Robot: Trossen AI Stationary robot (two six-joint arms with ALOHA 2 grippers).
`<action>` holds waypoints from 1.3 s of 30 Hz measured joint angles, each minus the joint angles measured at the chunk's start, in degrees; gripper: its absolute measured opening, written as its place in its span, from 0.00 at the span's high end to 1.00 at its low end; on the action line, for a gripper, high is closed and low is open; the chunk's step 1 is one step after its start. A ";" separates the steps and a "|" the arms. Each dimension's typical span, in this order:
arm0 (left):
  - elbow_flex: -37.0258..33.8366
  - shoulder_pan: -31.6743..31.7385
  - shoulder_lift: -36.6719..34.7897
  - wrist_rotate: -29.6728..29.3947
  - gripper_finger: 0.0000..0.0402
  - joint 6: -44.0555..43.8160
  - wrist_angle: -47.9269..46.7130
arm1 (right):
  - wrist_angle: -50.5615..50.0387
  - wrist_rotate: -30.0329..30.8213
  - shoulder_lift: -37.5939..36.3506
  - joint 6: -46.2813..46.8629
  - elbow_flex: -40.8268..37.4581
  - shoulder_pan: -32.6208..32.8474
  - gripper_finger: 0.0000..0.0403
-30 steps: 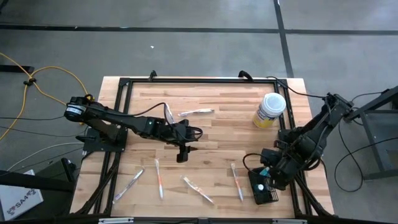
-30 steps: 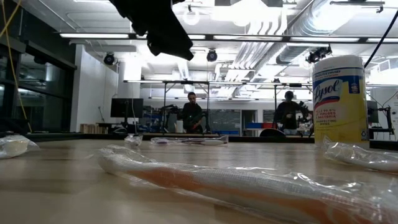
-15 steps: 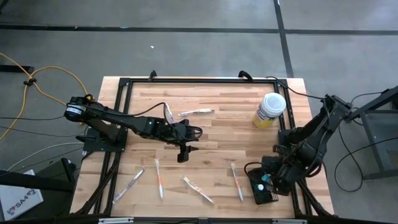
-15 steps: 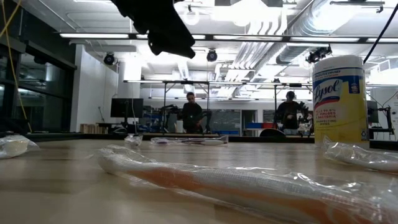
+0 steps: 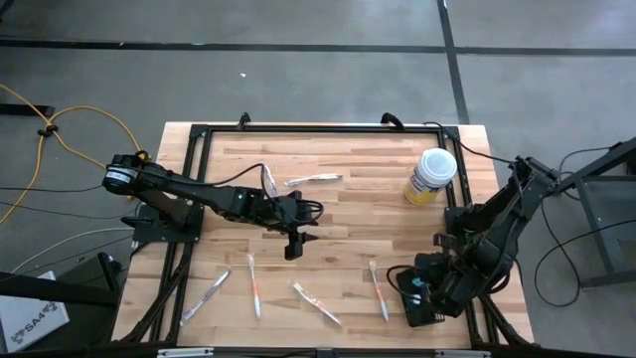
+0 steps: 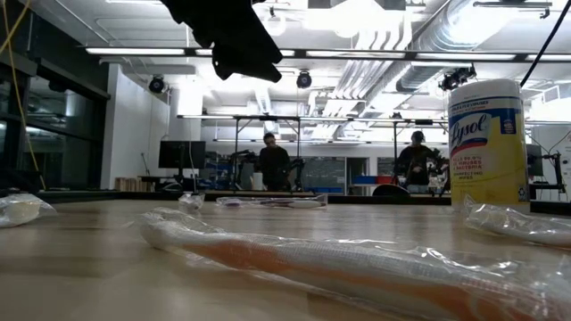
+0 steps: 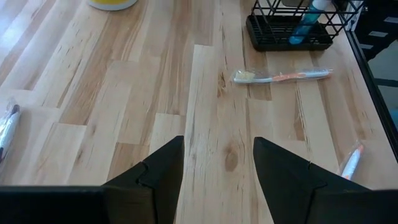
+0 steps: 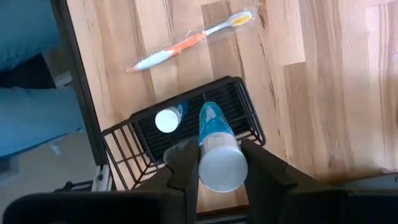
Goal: Pick & Place toothbrushing station
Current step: Put the blue mouthwash into the mesh organizer
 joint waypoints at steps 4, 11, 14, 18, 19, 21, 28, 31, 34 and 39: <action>0.00 0.00 0.00 0.00 0.54 0.00 0.00 | 0.16 0.22 0.00 1.29 0.00 0.00 0.78; 0.00 0.00 0.00 0.00 0.54 0.02 0.00 | 1.74 0.26 0.00 1.49 -0.02 0.17 0.78; 0.00 0.00 0.00 0.00 0.54 0.02 0.00 | 2.42 0.42 0.00 1.65 -0.02 0.48 0.78; 0.00 0.00 0.00 0.02 0.54 0.02 0.00 | 2.40 -0.06 1.00 2.91 -0.07 0.84 0.78; 0.00 0.00 0.00 0.02 0.54 0.02 -0.01 | 2.45 0.03 1.39 3.01 -0.07 1.15 0.78; 0.00 0.00 0.00 0.01 0.54 0.02 0.00 | 2.39 0.25 1.92 3.08 -0.07 1.65 0.78; 0.00 0.00 0.00 0.02 0.54 0.02 -0.02 | 2.41 0.25 3.53 3.70 -0.09 1.99 0.78; 0.00 0.00 0.00 0.02 0.54 0.02 -0.02 | 2.49 0.22 3.80 4.74 -0.09 2.05 0.78; 0.00 0.00 0.00 0.02 0.54 0.02 -0.02 | 2.33 0.36 3.80 5.71 -0.09 2.03 0.78; 0.00 -0.18 0.00 0.01 0.54 0.02 -0.02 | 2.41 0.44 3.80 6.18 -0.09 2.03 0.78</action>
